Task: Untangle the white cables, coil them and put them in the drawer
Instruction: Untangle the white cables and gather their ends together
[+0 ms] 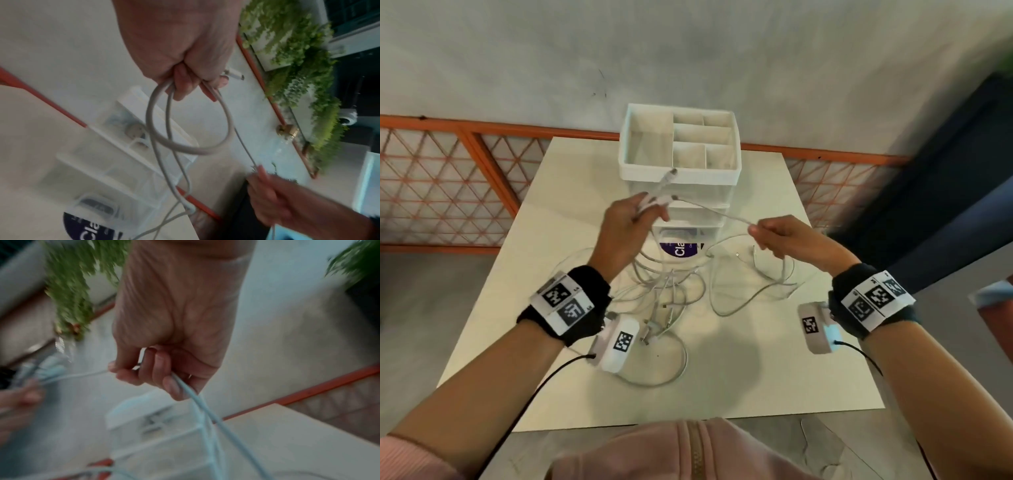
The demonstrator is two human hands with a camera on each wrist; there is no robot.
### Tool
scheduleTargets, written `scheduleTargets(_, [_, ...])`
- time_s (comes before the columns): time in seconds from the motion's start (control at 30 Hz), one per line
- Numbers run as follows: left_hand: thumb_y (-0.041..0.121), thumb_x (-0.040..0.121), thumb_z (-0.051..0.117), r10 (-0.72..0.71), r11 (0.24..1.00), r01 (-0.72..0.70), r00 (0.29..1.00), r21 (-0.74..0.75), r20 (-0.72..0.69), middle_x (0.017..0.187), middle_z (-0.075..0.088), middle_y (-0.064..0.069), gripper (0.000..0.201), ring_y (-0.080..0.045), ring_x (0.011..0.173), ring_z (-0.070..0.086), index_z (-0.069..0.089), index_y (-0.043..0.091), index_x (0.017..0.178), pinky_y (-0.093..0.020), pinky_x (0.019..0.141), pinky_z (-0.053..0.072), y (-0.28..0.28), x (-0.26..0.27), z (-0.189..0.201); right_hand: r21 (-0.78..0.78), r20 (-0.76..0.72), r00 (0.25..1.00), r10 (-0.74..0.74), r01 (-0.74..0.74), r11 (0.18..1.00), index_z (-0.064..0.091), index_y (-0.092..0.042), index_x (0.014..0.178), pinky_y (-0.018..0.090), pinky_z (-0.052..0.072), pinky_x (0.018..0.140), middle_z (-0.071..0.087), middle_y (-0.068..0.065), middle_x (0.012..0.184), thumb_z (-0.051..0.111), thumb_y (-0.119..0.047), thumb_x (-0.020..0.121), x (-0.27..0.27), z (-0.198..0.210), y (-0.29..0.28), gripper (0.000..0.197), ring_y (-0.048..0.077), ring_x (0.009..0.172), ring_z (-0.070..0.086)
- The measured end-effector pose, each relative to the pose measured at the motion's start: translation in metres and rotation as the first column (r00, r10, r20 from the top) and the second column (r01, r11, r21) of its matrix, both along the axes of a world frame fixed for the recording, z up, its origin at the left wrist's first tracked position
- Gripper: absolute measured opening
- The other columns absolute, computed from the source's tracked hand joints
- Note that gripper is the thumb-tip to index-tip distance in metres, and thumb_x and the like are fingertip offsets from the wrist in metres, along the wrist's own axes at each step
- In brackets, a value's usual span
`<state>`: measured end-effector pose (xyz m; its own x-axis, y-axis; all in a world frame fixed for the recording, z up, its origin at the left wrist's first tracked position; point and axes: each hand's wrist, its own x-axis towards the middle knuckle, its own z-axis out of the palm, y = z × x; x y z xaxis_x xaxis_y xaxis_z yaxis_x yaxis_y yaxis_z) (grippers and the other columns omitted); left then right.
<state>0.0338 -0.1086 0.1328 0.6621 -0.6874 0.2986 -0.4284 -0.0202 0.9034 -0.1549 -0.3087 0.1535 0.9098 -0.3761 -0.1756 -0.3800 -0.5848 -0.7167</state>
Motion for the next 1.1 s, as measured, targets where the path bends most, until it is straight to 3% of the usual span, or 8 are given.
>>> scheduleTargets(0.17, [0.014, 0.093, 0.054, 0.229, 0.973, -0.231, 0.965, 0.002, 0.128, 0.045, 0.046, 0.007, 0.022, -0.006, 0.041, 0.032, 0.065, 0.015, 0.074, -0.019, 0.043, 0.022, 0.019, 0.034, -0.007, -0.136, -0.041, 0.980, -0.193, 0.186, 0.973, 0.053, -0.009, 0.065, 0.027, 0.037, 0.064, 0.048, 0.006, 0.062, 0.044, -0.055, 0.085, -0.035, -0.022, -0.038, 0.051, 0.014, 0.060, 0.045])
scheduleTargets(0.33, [0.005, 0.088, 0.055, 0.228, 0.953, -0.264, 0.947, 0.146, 0.224, 0.060, 0.054, -0.001, 0.019, -0.002, 0.045, 0.050, 0.065, 0.006, 0.072, -0.011, 0.044, 0.030, 0.019, 0.023, -0.019, -0.312, 0.258, 0.917, -0.305, 0.378, 0.872, 0.058, -0.011, 0.065, 0.042, 0.047, 0.064, 0.059, 0.021, 0.064, 0.044, -0.054, 0.088, -0.036, 0.003, -0.055, 0.050, 0.037, 0.061, 0.056])
scheduleTargets(0.5, [0.021, 0.086, 0.055, 0.274, 0.934, -0.301, 0.949, 0.193, 0.156, 0.046, 0.051, 0.003, 0.028, -0.011, 0.044, 0.048, 0.062, 0.002, 0.066, -0.014, 0.045, 0.032, 0.026, 0.023, -0.026, -0.337, 0.351, 0.895, -0.275, 0.395, 0.855, 0.059, -0.010, 0.073, 0.029, 0.040, 0.061, 0.058, 0.014, 0.065, 0.049, -0.044, 0.092, -0.023, 0.024, -0.061, 0.040, 0.031, 0.061, 0.051])
scheduleTargets(0.6, [0.028, 0.090, 0.062, 0.274, 0.936, -0.305, 0.944, 0.175, 0.183, 0.048, 0.046, -0.008, 0.036, -0.012, 0.049, 0.035, 0.057, 0.003, 0.065, -0.015, 0.049, 0.030, 0.027, 0.017, -0.021, -0.261, 0.201, 0.944, -0.263, 0.311, 0.914, 0.065, -0.014, 0.079, 0.034, 0.048, 0.068, 0.064, 0.021, 0.078, 0.049, -0.048, 0.089, -0.017, -0.001, -0.054, 0.039, 0.027, 0.064, 0.055])
scheduleTargets(0.73, [0.026, 0.088, 0.064, 0.257, 0.950, -0.278, 0.955, 0.140, 0.149, 0.051, 0.029, 0.000, 0.045, -0.009, 0.048, 0.029, 0.032, 0.018, 0.058, -0.018, 0.048, 0.027, 0.026, 0.009, -0.010, -0.338, -0.269, 0.927, -0.262, 0.164, 0.927, 0.065, -0.021, 0.114, 0.031, 0.041, 0.095, 0.062, 0.007, 0.120, 0.054, -0.056, 0.085, -0.008, -0.035, -0.038, 0.046, 0.023, 0.110, 0.057])
scheduleTargets(0.93, [0.027, 0.093, 0.057, -0.056, 0.995, 0.059, 0.997, 0.076, -0.053, 0.052, 0.025, 0.010, 0.043, -0.006, 0.047, 0.024, 0.028, 0.024, 0.060, -0.027, 0.051, 0.025, 0.017, -0.004, 0.009, -0.251, -0.098, 0.988, 0.119, -0.140, 0.958, 0.003, -0.032, 0.150, 0.047, 0.006, 0.119, 0.003, -0.001, 0.160, 0.079, -0.051, 0.064, 0.036, -0.024, 0.024, 0.116, 0.022, 0.146, 0.005])
scheduleTargets(1.03, [0.026, 0.097, 0.049, -0.221, 0.975, 0.221, 0.953, -0.020, -0.206, 0.051, 0.025, 0.013, 0.042, -0.007, 0.043, 0.022, 0.038, 0.032, 0.057, -0.021, 0.045, 0.025, 0.015, -0.013, 0.022, -0.234, -0.112, 0.923, 0.369, -0.385, 0.893, 0.029, -0.034, 0.144, 0.035, -0.001, 0.114, 0.008, -0.004, 0.159, 0.080, -0.049, 0.063, 0.072, -0.030, 0.065, 0.097, 0.014, 0.144, 0.004])
scheduleTargets(1.1, [0.025, 0.099, 0.045, -0.270, 0.963, 0.251, 0.919, -0.100, -0.289, 0.051, 0.025, 0.013, 0.041, -0.007, 0.043, 0.019, 0.040, 0.033, 0.058, -0.017, 0.041, 0.023, 0.018, -0.016, 0.029, -0.199, -0.180, 0.890, 0.420, -0.451, 0.870, 0.062, -0.021, 0.118, 0.037, 0.014, 0.117, 0.042, 0.003, 0.146, 0.074, -0.050, 0.071, 0.087, -0.043, 0.078, 0.057, 0.015, 0.136, 0.030])
